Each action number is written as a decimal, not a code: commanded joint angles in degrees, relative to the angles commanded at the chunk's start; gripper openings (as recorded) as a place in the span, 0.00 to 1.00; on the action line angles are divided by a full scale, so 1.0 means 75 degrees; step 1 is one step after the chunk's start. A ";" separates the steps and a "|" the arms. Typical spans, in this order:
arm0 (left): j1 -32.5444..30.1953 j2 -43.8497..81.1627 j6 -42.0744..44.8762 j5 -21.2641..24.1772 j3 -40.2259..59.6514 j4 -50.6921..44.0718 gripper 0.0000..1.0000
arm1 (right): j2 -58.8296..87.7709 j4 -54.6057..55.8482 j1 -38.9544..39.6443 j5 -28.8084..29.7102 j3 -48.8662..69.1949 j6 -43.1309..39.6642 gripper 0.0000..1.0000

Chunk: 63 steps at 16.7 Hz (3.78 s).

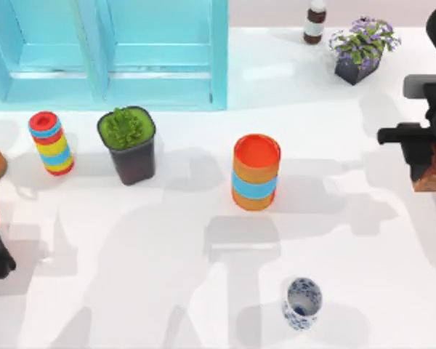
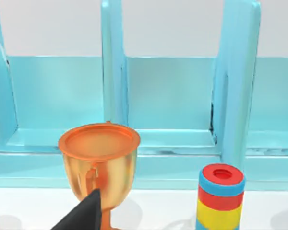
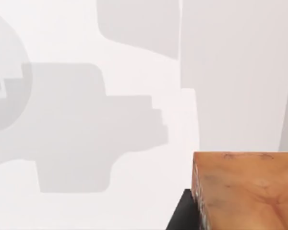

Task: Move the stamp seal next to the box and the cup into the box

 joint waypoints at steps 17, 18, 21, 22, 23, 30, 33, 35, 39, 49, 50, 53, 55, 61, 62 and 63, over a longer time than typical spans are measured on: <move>0.0000 0.0000 0.0000 0.0000 0.0000 0.0000 1.00 | 0.0000 0.0000 0.0000 0.0000 0.0000 0.0000 1.00; 0.0000 0.0000 0.0000 0.0000 0.0000 0.0000 1.00 | 0.0000 0.0000 0.0000 0.0000 0.0000 0.0000 1.00; 0.0000 0.0000 0.0000 0.0000 0.0000 0.0000 1.00 | 0.0000 0.0000 0.0000 0.0000 0.0000 0.0000 1.00; 0.0000 0.0000 0.0000 0.0000 0.0000 0.0000 1.00 | 0.0000 0.0000 0.0000 0.0000 0.0000 0.0000 1.00; 0.0000 0.0000 0.0000 0.0000 0.0000 0.0000 1.00 | -0.0004 -0.0002 -0.0003 0.0000 0.0002 0.0000 1.00; 0.0000 0.0000 0.0000 0.0000 0.0000 0.0000 1.00 | -0.0016 -0.1368 -0.0016 0.0024 0.1287 -0.0003 1.00; 0.0000 0.0000 0.0000 0.0000 0.0000 0.0000 1.00 | -0.0040 -0.2100 -0.0002 -0.0002 0.1903 -0.0030 1.00; 0.0000 0.0000 0.0000 0.0000 0.0000 0.0000 1.00 | -0.0096 -0.2665 -0.0001 -0.0014 0.2441 -0.0040 1.00; 0.0000 0.0000 0.0000 0.0000 0.0000 0.0000 1.00 | -0.0212 -0.2967 -0.0032 -0.0002 0.2758 -0.0031 1.00; 0.0000 0.0000 0.0000 0.0000 0.0000 0.0000 1.00 | -0.0793 -0.2236 0.1664 0.0027 0.1366 0.1686 1.00; 0.0000 0.0000 0.0000 0.0000 0.0000 0.0000 1.00 | -0.0936 -0.2070 0.2043 0.0034 0.1048 0.2073 1.00; 0.0000 0.0000 0.0000 0.0000 0.0000 0.0000 1.00 | -0.1378 -0.1559 0.3216 0.0056 0.0059 0.3268 1.00; 0.0000 0.0000 0.0000 0.0000 0.0000 0.0000 1.00 | -0.1650 -0.1247 0.3922 0.0069 -0.0545 0.3985 1.00; 0.0000 0.0000 0.0000 0.0000 0.0000 0.0000 1.00 | -0.2015 -0.0834 0.4843 0.0086 -0.1348 0.4918 1.00; 0.0000 0.0000 0.0000 0.0000 0.0000 0.0000 1.00 | -0.2015 -0.0834 0.4843 0.0086 -0.1348 0.4918 1.00; 0.0000 0.0000 0.0000 0.0000 0.0000 0.0000 1.00 | -0.2015 -0.0834 0.4843 0.0086 -0.1348 0.4918 1.00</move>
